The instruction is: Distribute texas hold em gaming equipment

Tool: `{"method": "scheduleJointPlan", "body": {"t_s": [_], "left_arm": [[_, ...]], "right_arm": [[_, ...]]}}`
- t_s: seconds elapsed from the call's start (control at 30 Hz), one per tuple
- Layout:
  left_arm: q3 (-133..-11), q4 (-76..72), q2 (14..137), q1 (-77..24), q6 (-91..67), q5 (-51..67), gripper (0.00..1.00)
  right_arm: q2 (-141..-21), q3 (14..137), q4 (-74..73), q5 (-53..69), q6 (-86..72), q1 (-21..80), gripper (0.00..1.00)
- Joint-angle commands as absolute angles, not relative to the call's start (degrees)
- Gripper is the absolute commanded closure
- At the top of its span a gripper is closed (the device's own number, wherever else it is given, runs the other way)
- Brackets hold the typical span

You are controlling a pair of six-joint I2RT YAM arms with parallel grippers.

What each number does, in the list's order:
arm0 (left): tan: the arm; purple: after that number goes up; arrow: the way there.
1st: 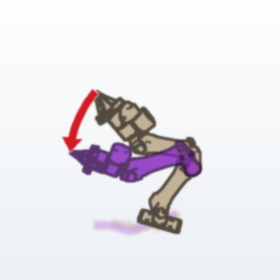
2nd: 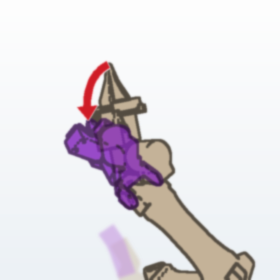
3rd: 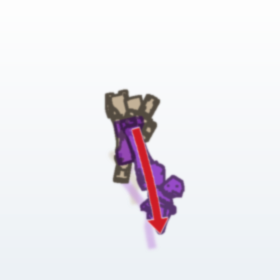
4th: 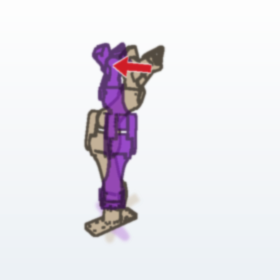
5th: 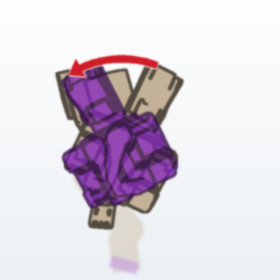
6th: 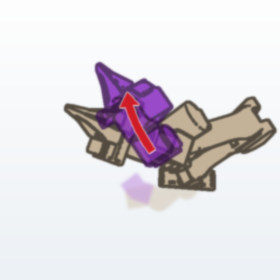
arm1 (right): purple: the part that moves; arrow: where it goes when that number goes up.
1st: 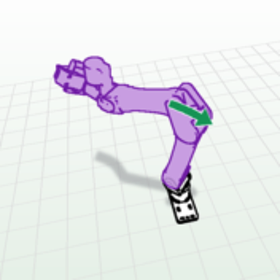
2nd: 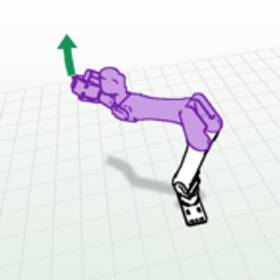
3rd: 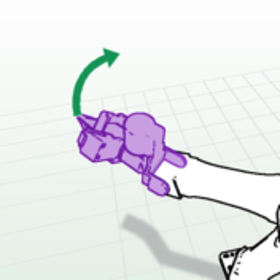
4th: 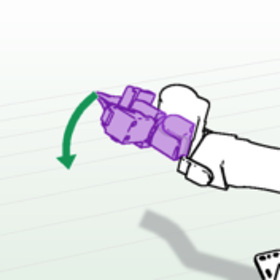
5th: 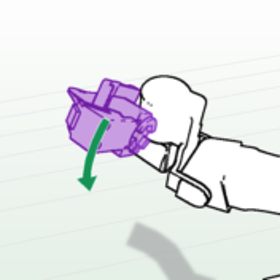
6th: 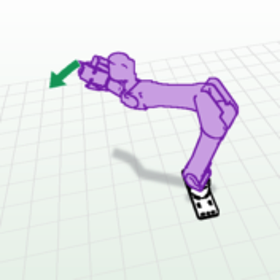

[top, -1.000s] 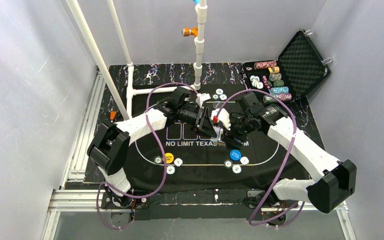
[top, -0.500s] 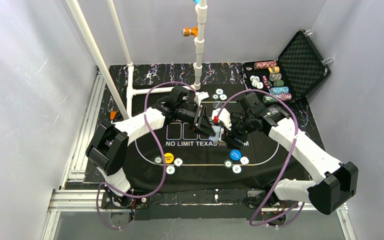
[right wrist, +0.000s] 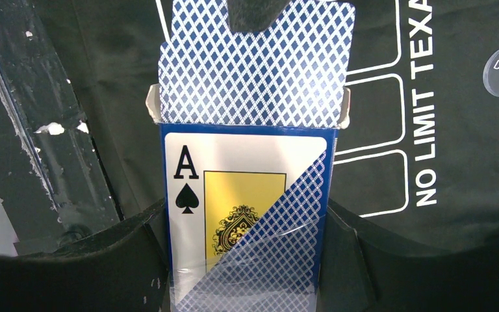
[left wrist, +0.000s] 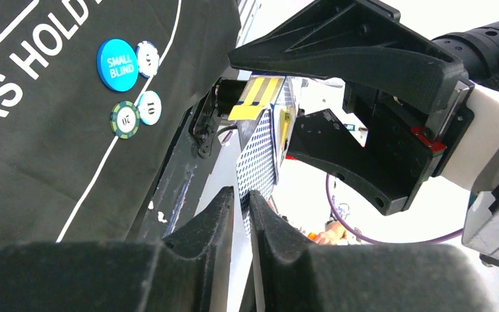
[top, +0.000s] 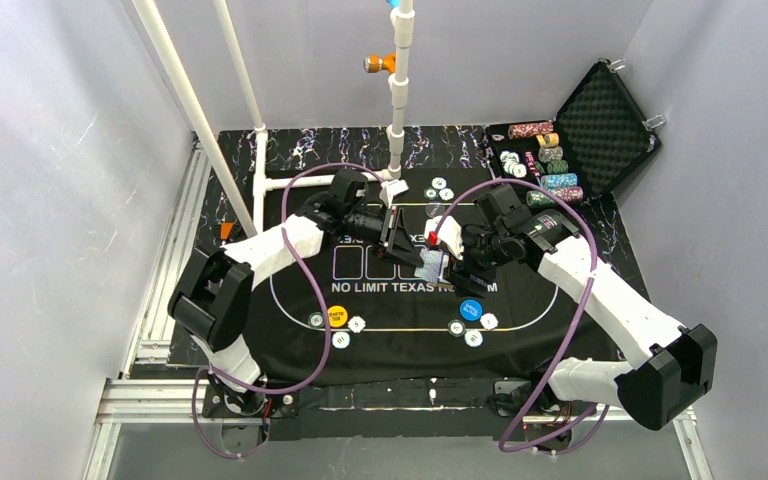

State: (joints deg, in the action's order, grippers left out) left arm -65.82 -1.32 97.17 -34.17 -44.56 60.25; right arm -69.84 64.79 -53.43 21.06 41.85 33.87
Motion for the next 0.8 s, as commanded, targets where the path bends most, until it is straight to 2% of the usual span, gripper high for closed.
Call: {"method": "scheduleJointPlan", "body": {"t_s": [0.0, 0.27, 0.43, 0.47, 0.53, 0.63, 0.73, 0.77], "left_arm": [[-64.52, -2.15, 93.61, -32.92, -44.36, 60.62, 0.89], [-63.59, -2.38, 92.26, -31.54, -44.72, 61.3, 1.0], [-63.52, -2.79, 91.44, -31.29, -44.99, 62.02, 1.0], [-63.56, -2.88, 91.38, -31.29, -45.0, 62.34, 0.95], [-63.42, -2.98, 91.02, -31.18, -45.3, 61.94, 0.72], [-62.93, -3.16, 90.65, -30.71, -46.25, 60.46, 0.45], [-63.08, -3.23, 90.56, -30.68, -46.23, 59.28, 0.29], [-63.41, -3.25, 90.94, -30.94, -46.17, 59.29, 0.28]], "right_arm": [[-67.63, 65.35, -50.98, 22.56, 42.19, 34.1, 0.99], [-67.73, 65.05, -50.72, 21.35, 42.19, 34.1, 0.99], [-68.0, 64.61, -50.36, 20.57, 42.06, 34.1, 0.99], [-68.09, 64.54, -50.49, 20.3, 42.07, 34.1, 0.99], [-68.32, 64.59, -50.7, 20.22, 42.09, 34.1, 0.99], [-68.69, 64.6, -51.09, 20.34, 42.26, 34.1, 0.99], [-69.07, 64.68, -51.39, 20.63, 42.44, 34.15, 0.99], [-69.2, 64.69, -51.41, 20.77, 42.49, 34.15, 0.99]]}}
